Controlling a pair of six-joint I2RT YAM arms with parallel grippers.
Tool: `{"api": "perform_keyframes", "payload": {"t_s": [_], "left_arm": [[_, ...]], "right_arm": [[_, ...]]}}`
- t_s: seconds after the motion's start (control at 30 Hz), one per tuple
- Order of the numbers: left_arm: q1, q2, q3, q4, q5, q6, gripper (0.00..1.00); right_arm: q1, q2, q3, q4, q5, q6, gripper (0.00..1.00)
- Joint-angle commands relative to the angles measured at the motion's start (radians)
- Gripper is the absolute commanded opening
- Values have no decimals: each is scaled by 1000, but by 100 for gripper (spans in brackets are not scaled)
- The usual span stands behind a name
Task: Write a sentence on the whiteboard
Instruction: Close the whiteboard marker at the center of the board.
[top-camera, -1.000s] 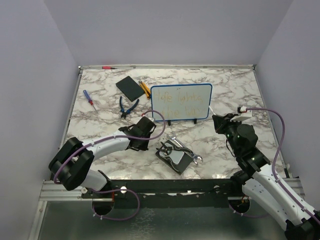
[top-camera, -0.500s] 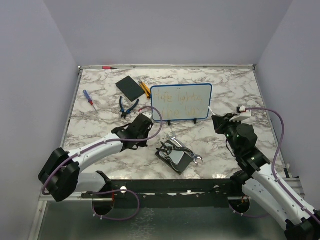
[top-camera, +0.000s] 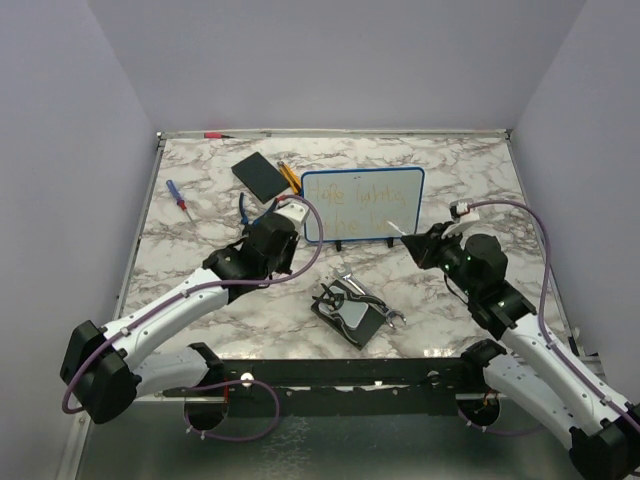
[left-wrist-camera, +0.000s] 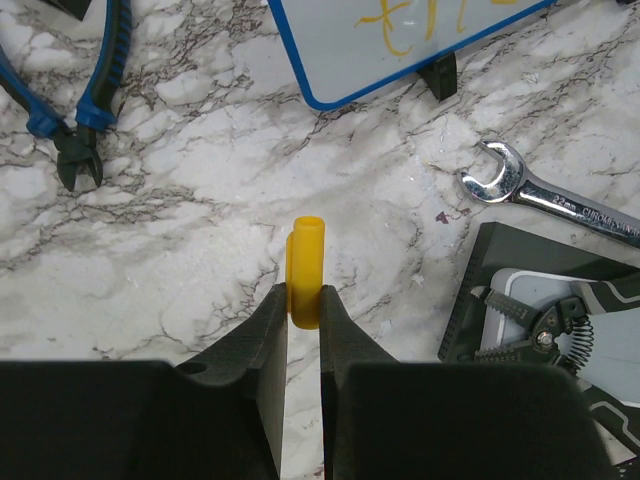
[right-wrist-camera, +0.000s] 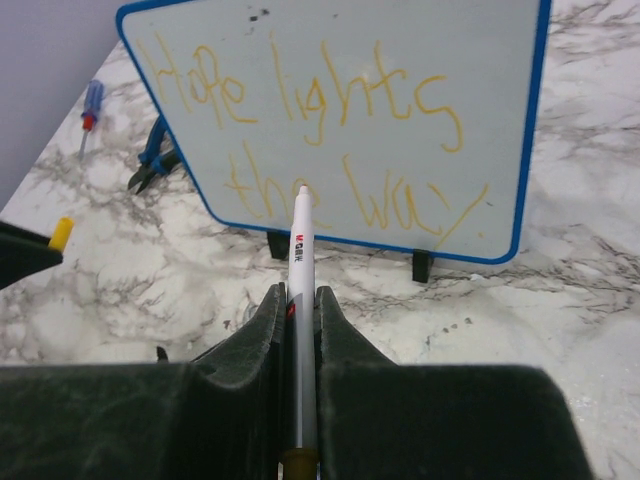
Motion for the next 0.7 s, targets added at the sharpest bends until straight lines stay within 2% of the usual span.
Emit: {"api": "perform_keyframes", "payload": {"t_s": [0.0,0.23,0.5,0.67], "left_arm": [[-3,-24,7,86,64,173,0],[-3,-69,-47,189,264,302,0],[-28,-127,-127,248,528,285,0],[-107,-161,-154,247,591,284,0]], "right_arm": [[-5,42,69,-86,-174,2,1],[-4,91,131,-185,-300,58,1],[-4,137,209,-333,-521,74,0],[-4,165,274,-450,-580,40,0]]}}
